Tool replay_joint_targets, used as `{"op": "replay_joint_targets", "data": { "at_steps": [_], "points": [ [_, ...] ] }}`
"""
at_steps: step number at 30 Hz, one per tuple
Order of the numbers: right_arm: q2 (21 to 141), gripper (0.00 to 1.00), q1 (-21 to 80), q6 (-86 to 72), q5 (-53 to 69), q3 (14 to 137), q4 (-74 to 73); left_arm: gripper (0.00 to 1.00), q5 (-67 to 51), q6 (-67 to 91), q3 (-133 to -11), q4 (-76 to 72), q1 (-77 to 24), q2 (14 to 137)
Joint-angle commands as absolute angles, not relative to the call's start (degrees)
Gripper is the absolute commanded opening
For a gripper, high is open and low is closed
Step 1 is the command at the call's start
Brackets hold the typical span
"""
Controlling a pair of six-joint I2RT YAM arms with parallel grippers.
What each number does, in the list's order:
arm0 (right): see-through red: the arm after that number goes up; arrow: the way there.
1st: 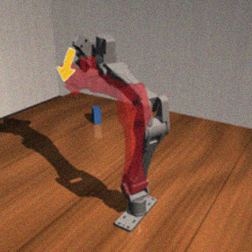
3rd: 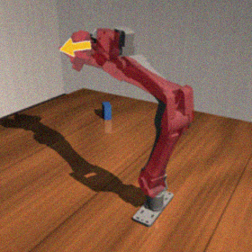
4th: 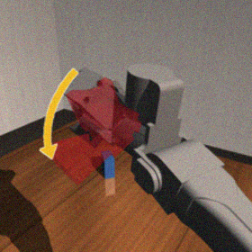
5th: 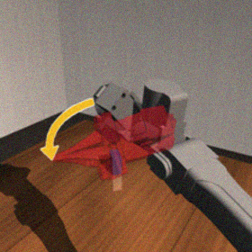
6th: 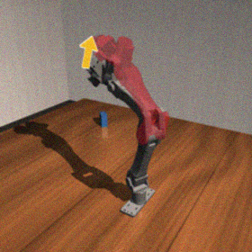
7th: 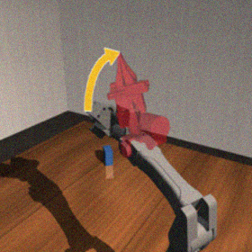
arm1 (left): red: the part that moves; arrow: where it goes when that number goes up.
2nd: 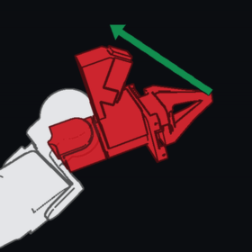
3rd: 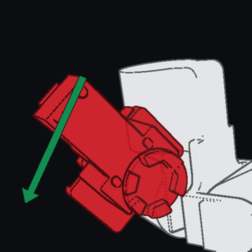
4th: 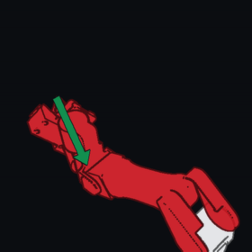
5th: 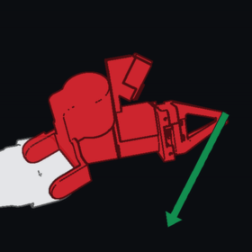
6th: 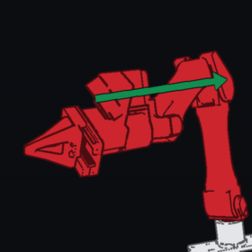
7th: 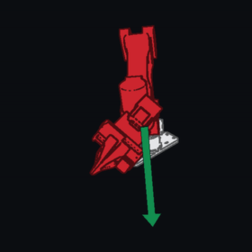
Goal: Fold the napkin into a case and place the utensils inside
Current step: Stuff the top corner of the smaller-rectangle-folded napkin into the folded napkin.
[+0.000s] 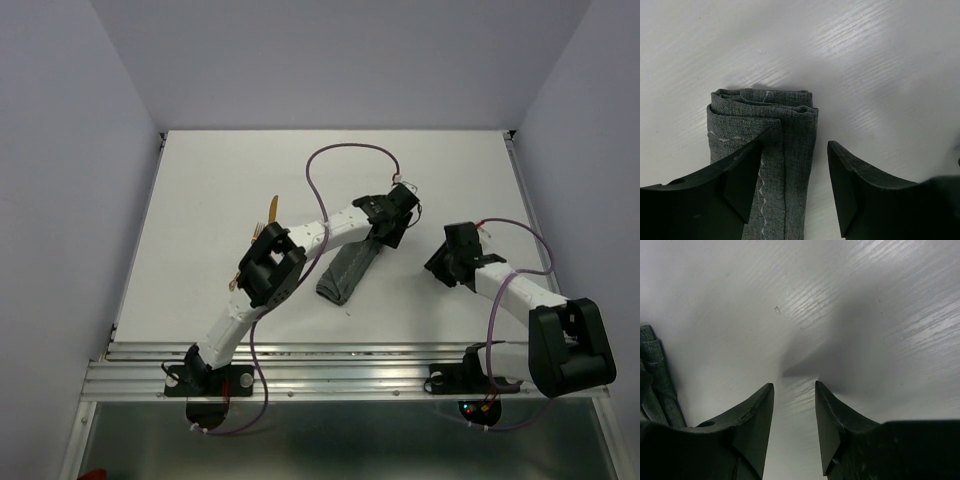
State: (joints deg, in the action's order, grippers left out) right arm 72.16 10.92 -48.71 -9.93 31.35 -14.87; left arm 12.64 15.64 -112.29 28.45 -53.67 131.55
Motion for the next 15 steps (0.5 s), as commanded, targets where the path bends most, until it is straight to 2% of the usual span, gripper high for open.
{"op": "replay_joint_targets", "data": {
  "at_steps": [1,6,9,11,12,15],
  "points": [
    [72.1,0.44,10.4,-47.8,-9.4,33.5,-15.2,0.66,16.4,14.8,-115.8,30.1,-54.1,132.4],
    [71.6,0.44,10.4,-48.0,-9.1,33.5,-15.2,0.65,17.0,14.5,-115.9,30.1,-54.2,133.3],
    [71.6,0.44,10.4,-48.3,-9.1,33.6,-15.1,0.59,17.3,14.4,-116.0,30.1,-54.2,133.7],
    [71.3,0.44,10.4,-48.4,-8.9,33.5,-15.1,0.49,17.1,14.5,-116.1,30.1,-54.2,133.9],
    [71.3,0.44,10.4,-48.5,-8.9,33.4,-15.1,0.41,17.0,14.3,-116.1,30.1,-54.2,133.9],
    [71.2,0.44,10.4,-48.4,-8.6,33.3,-15.2,0.31,16.7,14.4,-116.2,30.3,-54.2,133.8]
  ]
}}
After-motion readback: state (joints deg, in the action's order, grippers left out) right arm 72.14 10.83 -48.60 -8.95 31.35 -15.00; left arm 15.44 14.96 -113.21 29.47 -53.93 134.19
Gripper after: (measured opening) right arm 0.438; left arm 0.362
